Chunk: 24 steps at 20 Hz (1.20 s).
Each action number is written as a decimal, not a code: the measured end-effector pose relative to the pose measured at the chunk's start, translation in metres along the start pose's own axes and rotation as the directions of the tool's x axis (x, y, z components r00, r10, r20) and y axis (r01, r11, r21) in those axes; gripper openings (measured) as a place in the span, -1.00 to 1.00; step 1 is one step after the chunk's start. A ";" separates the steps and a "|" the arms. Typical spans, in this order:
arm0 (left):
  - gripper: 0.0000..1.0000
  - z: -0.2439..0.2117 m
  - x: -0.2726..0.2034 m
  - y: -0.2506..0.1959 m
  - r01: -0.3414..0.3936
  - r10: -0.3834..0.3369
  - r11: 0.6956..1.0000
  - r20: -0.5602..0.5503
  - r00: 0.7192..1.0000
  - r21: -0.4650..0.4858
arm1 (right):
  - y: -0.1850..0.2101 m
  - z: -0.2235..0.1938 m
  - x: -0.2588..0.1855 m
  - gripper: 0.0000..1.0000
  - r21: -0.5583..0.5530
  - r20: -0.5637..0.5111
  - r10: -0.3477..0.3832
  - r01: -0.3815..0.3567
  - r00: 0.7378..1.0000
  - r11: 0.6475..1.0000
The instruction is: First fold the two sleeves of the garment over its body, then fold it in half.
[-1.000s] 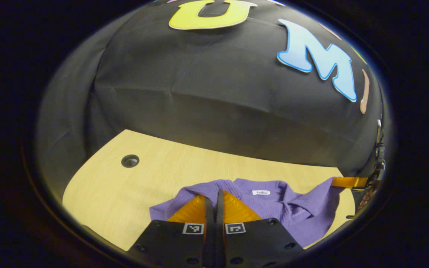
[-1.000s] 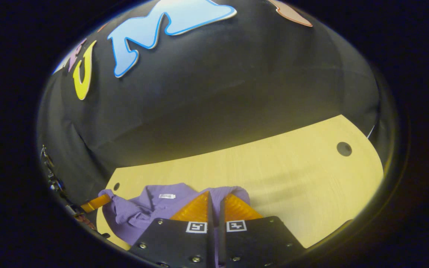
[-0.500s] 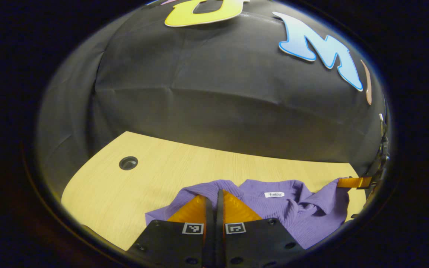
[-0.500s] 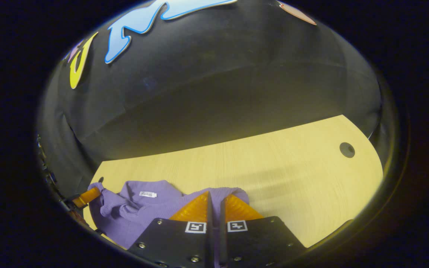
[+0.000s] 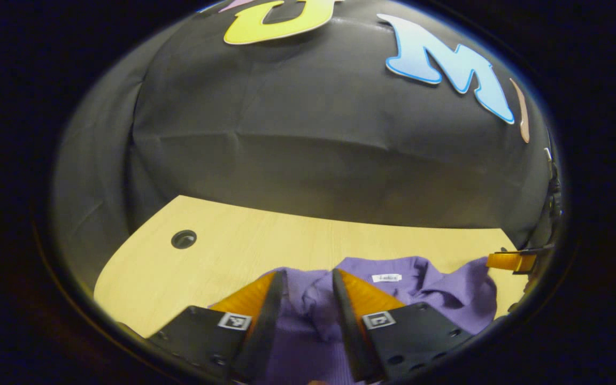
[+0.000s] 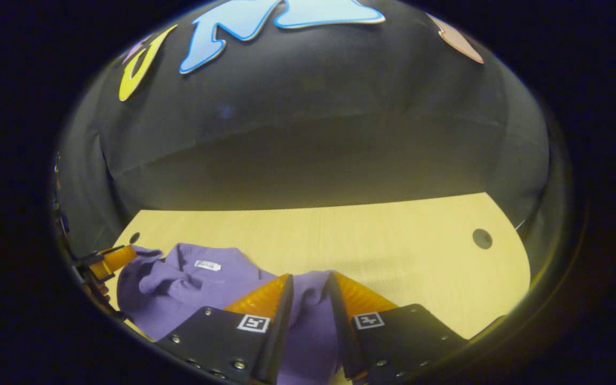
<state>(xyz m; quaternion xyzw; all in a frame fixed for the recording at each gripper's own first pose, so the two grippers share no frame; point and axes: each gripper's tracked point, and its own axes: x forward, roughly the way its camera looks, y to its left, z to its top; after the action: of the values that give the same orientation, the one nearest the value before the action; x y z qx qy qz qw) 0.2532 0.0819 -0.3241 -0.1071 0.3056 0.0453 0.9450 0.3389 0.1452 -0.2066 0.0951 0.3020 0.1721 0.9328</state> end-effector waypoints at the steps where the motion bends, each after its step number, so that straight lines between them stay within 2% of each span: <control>1: 0.42 0.006 -0.003 0.001 -0.004 0.004 1.000 0.011 1.000 0.011 | 0.003 0.003 -0.005 -0.15 -0.009 0.010 0.004 -0.004 1.000 1.000; 2: 0.59 0.010 -0.008 0.002 -0.003 0.003 1.000 0.022 1.000 0.019 | 0.007 0.006 -0.011 0.08 -0.019 0.019 -0.001 0.001 1.000 1.000; 4: 0.63 0.021 -0.018 0.001 0.003 -0.004 1.000 0.043 0.999 0.019 | 0.009 0.010 -0.023 0.27 -0.036 0.038 -0.015 0.016 0.999 0.999; 8: 0.69 0.038 -0.047 0.001 0.029 -0.031 0.999 0.088 0.996 0.023 | 0.022 0.020 -0.062 0.27 -0.054 0.094 -0.046 0.051 0.995 0.997; 9: 0.68 0.043 -0.056 0.001 0.039 -0.041 0.999 0.100 0.994 0.029 | 0.026 0.023 -0.075 0.17 -0.061 0.115 -0.053 0.060 0.992 0.996; 11: 0.63 0.051 -0.078 -0.001 0.062 -0.066 0.998 0.128 0.990 0.032 | 0.034 0.031 -0.104 0.17 -0.075 0.163 -0.069 0.082 0.984 0.994; 12: 0.75 0.055 -0.088 -0.002 0.071 -0.075 0.997 0.143 0.987 0.036 | 0.041 0.031 -0.116 0.41 -0.080 0.186 -0.065 0.081 0.980 0.993; 13: 0.63 0.058 -0.100 0.000 0.074 -0.080 0.996 0.156 0.985 0.044 | 0.047 0.033 -0.133 0.65 -0.082 0.202 -0.075 0.094 0.976 0.992; 14: 0.70 0.060 -0.112 0.000 0.086 -0.093 0.995 0.165 0.982 0.050 | 0.052 0.031 -0.147 0.89 -0.084 0.217 -0.083 0.103 0.973 0.991; 17: 0.92 0.068 -0.147 0.003 0.113 -0.121 0.992 0.205 0.971 0.051 | 0.072 0.030 -0.191 0.89 -0.080 0.261 -0.102 0.127 0.960 0.989; 18: 0.84 0.069 -0.161 0.004 0.120 -0.128 0.991 0.213 0.969 0.051 | 0.081 0.027 -0.207 0.89 -0.075 0.274 -0.102 0.127 0.956 0.989; 24: 0.84 0.067 -0.226 0.015 0.130 -0.150 0.987 0.241 0.959 0.097 | 0.121 0.008 -0.279 0.89 -0.086 0.345 -0.131 0.171 0.930 0.982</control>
<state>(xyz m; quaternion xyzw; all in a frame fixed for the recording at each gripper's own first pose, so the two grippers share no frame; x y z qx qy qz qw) 0.1059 0.1077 -0.1409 -0.0841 0.1787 -0.0209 0.9801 0.1000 0.1509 -0.0174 0.0461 0.1339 0.0980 0.9851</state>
